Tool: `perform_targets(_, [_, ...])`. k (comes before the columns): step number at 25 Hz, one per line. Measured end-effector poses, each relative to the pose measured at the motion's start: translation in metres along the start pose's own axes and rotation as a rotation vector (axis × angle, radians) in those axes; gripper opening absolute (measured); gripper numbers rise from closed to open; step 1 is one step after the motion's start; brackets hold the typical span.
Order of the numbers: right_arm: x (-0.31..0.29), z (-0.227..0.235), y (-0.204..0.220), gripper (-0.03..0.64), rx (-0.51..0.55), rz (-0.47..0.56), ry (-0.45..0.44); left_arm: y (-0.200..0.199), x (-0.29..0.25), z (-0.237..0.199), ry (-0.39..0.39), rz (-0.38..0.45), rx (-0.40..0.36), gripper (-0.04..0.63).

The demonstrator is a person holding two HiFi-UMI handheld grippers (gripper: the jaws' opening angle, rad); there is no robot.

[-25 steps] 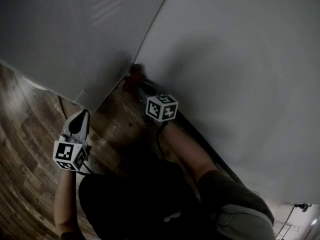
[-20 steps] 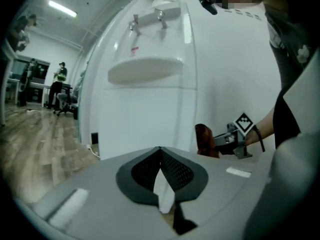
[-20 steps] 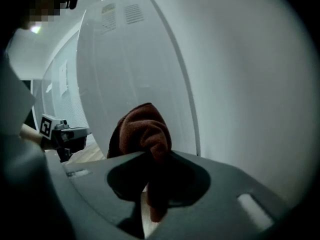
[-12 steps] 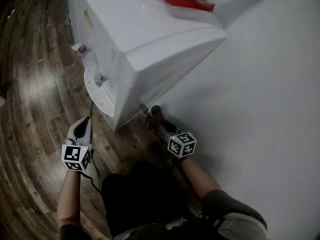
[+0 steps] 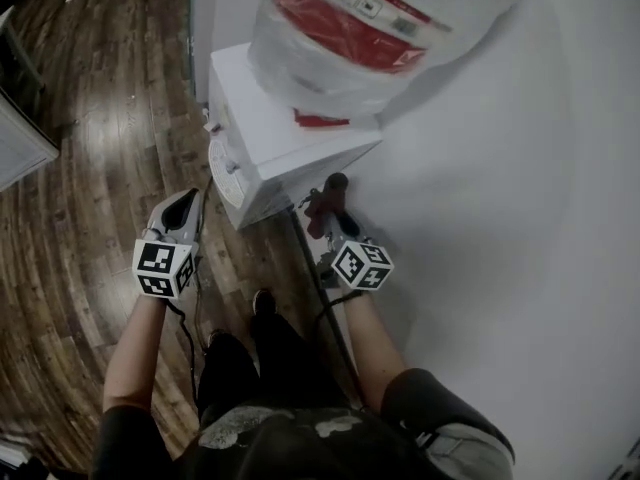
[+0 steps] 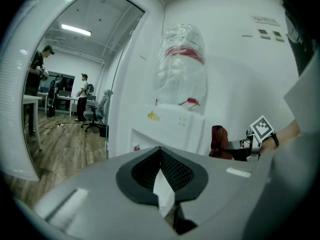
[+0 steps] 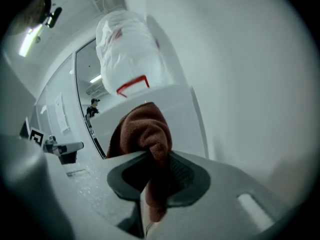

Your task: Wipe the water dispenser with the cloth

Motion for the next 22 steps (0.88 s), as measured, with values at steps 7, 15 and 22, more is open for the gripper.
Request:
perform_targets(7, [0.074, -0.066, -0.103, 0.063, -0.011, 0.105, 0.014, -0.126, 0.073, 0.032, -0.066, 0.078, -0.131, 0.018])
perform_targets(15, [0.136, -0.153, -0.085, 0.063, 0.014, 0.117, -0.032, -0.178, 0.138, 0.060, -0.145, 0.102, -0.303, 0.018])
perform_targets(22, [0.182, -0.223, -0.066, 0.063, 0.018, 0.120, -0.088, -0.144, 0.165, 0.074, -0.081, -0.045, -0.188, 0.018])
Point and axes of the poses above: the fingertips, and each gripper's own axes: x backward along the fingers, z to its right, y out of its underside, the point moved 2 cm from there along x, backward along the fingers, and after that the axes turned 11 degrees about -y, right-handed, at the moved point
